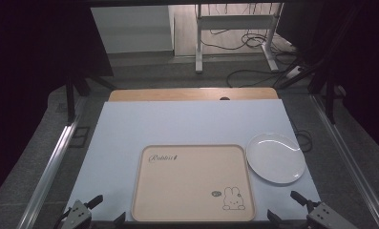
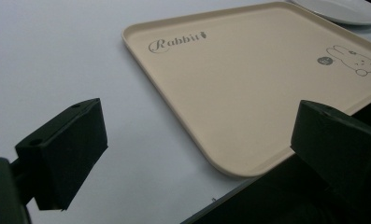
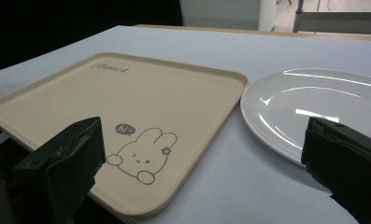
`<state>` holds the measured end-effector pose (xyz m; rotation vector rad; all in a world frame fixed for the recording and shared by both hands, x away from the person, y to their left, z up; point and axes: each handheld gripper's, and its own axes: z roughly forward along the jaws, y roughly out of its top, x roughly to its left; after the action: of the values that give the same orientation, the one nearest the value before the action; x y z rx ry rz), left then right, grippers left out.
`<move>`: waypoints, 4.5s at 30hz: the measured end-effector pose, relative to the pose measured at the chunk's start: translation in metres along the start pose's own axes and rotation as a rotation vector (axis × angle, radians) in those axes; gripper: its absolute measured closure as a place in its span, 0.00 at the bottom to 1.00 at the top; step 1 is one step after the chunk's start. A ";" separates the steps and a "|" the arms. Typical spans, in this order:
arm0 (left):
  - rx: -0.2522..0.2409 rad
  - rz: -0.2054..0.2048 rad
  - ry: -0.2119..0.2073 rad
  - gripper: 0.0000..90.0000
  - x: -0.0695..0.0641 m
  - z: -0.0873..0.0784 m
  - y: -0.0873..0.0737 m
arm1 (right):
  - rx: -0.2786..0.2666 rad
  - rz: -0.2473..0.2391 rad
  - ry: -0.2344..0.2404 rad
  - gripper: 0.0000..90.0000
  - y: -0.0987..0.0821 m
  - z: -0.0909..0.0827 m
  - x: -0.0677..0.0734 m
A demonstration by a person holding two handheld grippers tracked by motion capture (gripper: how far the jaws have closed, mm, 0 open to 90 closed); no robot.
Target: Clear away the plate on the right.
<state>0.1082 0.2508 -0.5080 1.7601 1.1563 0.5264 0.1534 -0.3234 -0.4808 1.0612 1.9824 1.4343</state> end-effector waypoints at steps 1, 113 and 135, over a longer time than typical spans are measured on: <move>-0.001 0.002 0.000 0.04 0.000 -0.001 0.000 | 0.008 -0.006 0.007 0.00 0.000 0.001 0.000; 0.011 0.000 0.002 0.04 0.000 0.000 0.000 | 0.278 -0.371 -0.195 0.21 0.004 0.057 -0.013; 0.014 -0.003 -0.001 0.04 0.001 0.001 0.000 | 0.405 -0.612 -0.338 0.33 0.002 0.078 -0.018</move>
<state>0.1092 0.2512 -0.5086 1.7696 1.1642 0.5167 0.2229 -0.2931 -0.5068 0.6857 2.1201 0.5147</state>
